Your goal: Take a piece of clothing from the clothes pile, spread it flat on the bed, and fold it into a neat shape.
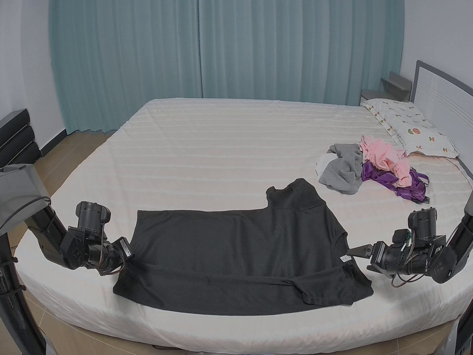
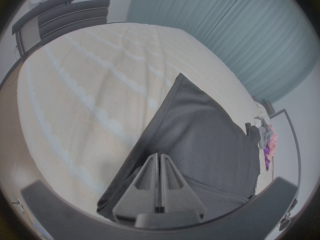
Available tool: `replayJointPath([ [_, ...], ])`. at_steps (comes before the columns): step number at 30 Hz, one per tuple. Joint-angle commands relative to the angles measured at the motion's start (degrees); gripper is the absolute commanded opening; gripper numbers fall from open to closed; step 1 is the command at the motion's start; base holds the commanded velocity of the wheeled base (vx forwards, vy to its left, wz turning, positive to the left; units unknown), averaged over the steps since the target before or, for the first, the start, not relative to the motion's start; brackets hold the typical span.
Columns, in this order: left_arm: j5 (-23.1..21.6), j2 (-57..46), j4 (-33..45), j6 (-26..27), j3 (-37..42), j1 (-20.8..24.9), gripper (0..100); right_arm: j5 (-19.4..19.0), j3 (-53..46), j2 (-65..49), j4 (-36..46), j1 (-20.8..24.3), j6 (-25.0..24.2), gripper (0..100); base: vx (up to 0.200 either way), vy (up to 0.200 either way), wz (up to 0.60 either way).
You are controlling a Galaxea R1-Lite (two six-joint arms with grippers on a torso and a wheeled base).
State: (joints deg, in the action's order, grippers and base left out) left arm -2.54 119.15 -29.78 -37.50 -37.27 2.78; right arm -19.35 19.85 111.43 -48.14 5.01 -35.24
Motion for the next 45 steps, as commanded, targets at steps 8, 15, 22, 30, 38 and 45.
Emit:
replayJointPath([
  [8,0.07,-6.21,-0.01,-0.03,4.31,0.12,0,-2.01,4.15,3.88,-0.99,0.44,4.48,100,0.0,0.0,0.0],
  [15,0.07,-6.3,-0.01,-0.03,4.57,0.38,0,-3.42,5.73,7.92,-0.99,1.14,8.96,100,0.0,0.0,0.0],
  [22,0.07,-6.3,0.07,-0.12,4.57,0.38,0,-3.42,7.05,11.35,-1.17,1.23,13.45,100,0.0,0.0,0.0],
  [30,-0.01,-6.39,-0.01,-0.12,4.57,0.38,0,-3.24,8.19,13.37,-1.17,1.14,14.5,100,0.0,0.0,0.0],
  [38,0.07,-6.39,0.07,-0.12,4.66,0.38,0,-2.98,8.19,14.95,-1.17,0.61,15.99,0,0.0,0.0,0.0],
  [45,-0.01,-6.39,0.07,-0.12,4.92,0.47,0,-2.98,7.05,14.43,-1.17,-0.18,18.37,0,0.0,0.0,0.0],
])
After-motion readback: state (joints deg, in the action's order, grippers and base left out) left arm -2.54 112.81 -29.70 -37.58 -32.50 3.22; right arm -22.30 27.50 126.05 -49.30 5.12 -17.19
